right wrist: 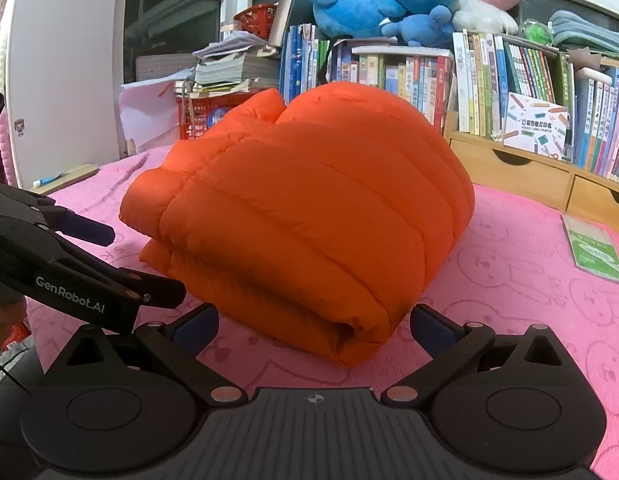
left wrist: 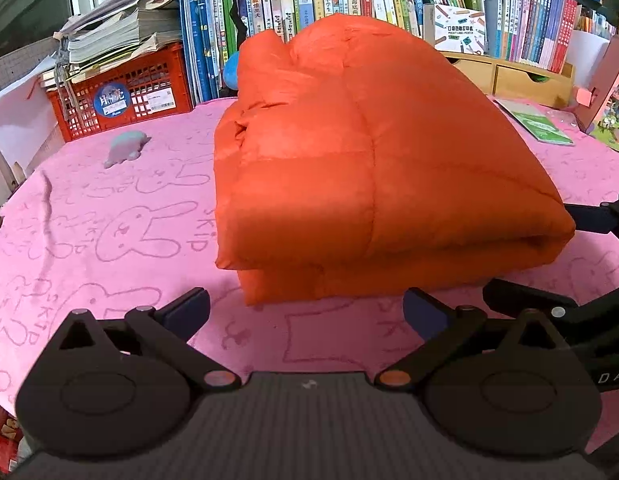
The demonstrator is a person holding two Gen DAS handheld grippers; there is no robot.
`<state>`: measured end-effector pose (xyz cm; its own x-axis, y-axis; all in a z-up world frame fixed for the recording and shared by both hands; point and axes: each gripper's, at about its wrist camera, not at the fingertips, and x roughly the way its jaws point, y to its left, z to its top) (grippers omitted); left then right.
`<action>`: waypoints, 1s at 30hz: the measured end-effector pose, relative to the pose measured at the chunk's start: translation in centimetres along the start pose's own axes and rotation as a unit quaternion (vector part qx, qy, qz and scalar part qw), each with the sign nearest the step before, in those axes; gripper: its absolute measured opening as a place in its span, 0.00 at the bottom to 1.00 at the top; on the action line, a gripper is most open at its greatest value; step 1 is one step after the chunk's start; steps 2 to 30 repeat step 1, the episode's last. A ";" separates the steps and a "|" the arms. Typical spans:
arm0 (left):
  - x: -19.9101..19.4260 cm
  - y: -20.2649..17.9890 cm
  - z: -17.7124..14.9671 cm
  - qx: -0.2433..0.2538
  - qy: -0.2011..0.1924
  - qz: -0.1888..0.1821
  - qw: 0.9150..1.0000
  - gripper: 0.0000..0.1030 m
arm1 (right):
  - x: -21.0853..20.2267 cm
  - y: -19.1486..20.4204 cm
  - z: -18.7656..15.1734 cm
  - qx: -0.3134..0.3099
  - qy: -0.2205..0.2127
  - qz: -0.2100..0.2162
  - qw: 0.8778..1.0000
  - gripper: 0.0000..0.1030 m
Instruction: Fold clothes
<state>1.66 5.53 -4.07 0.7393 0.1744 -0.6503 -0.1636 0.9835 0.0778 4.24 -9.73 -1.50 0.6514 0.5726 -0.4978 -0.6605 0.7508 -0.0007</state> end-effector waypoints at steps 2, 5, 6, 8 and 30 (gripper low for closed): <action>0.1 0.0 0.0 -0.001 0.002 0.000 1.000 1.00 | 0.0 0.0 0.0 0.000 0.001 0.000 1.000 1.00; 0.1 0.0 0.0 -0.001 0.002 0.000 1.000 1.00 | 0.0 0.0 0.0 0.000 0.001 0.000 1.000 1.00; 0.1 0.0 0.0 -0.001 0.002 0.000 1.000 1.00 | 0.0 0.0 0.0 0.000 0.001 0.000 1.000 1.00; 0.1 0.0 0.0 -0.001 0.002 0.000 1.000 1.00 | 0.0 0.0 0.0 0.000 0.001 0.000 1.000 1.00; 0.1 0.0 0.0 -0.001 0.002 0.000 1.000 1.00 | 0.0 0.0 0.0 0.000 0.001 0.000 1.000 1.00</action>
